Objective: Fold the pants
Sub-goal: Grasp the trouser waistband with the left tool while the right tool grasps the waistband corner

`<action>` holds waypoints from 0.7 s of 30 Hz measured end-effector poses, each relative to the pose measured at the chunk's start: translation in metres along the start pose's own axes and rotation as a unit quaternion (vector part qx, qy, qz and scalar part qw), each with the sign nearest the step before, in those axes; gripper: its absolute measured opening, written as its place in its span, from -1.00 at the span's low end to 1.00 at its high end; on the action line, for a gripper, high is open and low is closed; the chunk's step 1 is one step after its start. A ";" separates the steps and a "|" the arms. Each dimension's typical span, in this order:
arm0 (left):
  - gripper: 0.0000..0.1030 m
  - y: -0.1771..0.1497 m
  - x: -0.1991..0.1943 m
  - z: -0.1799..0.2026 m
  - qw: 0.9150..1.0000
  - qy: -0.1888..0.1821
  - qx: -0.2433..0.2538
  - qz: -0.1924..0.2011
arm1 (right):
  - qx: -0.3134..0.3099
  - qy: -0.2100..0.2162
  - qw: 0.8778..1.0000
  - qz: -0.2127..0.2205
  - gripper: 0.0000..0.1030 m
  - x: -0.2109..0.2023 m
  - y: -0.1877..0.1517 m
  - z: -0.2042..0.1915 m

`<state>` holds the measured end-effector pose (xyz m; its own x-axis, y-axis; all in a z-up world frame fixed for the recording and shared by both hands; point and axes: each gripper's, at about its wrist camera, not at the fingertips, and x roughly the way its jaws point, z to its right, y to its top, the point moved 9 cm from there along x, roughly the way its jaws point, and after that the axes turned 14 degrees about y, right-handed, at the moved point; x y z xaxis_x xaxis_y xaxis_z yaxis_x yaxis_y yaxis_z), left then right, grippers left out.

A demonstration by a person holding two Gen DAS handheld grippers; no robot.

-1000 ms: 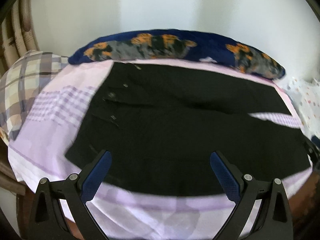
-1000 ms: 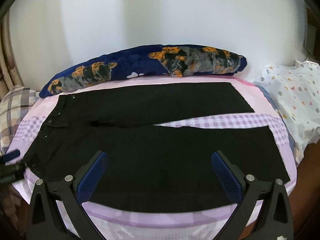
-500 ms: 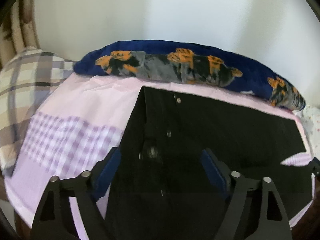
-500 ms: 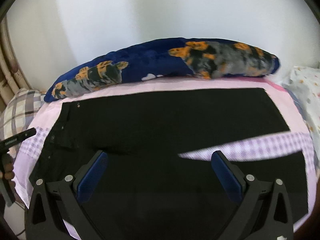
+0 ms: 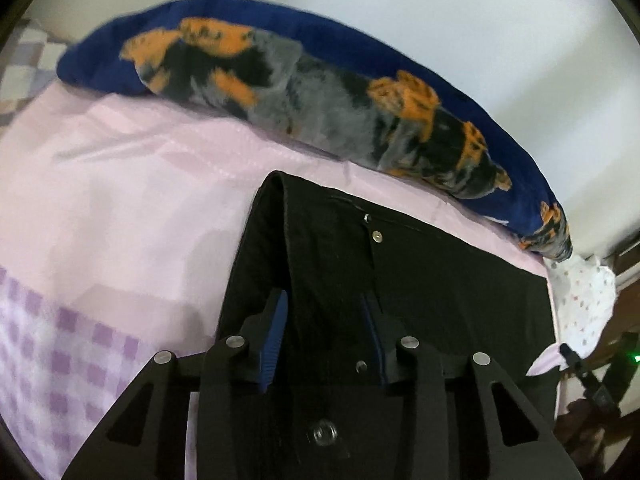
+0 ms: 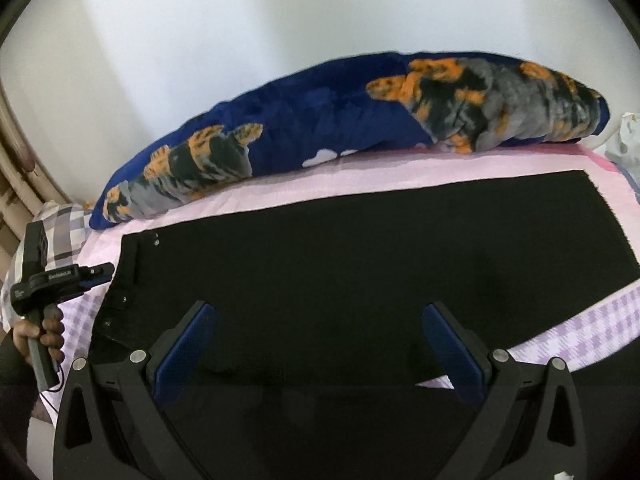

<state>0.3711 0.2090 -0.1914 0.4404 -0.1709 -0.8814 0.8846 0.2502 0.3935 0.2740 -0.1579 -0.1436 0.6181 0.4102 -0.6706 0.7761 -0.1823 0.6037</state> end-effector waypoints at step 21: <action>-0.75 0.038 0.035 0.010 0.999 -0.037 0.010 -0.033 | -0.022 0.020 0.999 -0.037 1.00 0.065 0.011 -0.002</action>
<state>0.4214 0.2030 -0.2047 0.3909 -0.2568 -0.8839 0.9145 0.2171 0.3414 0.3222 -0.1313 -0.1798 0.5537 0.4567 -0.6963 0.8121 -0.1114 0.5728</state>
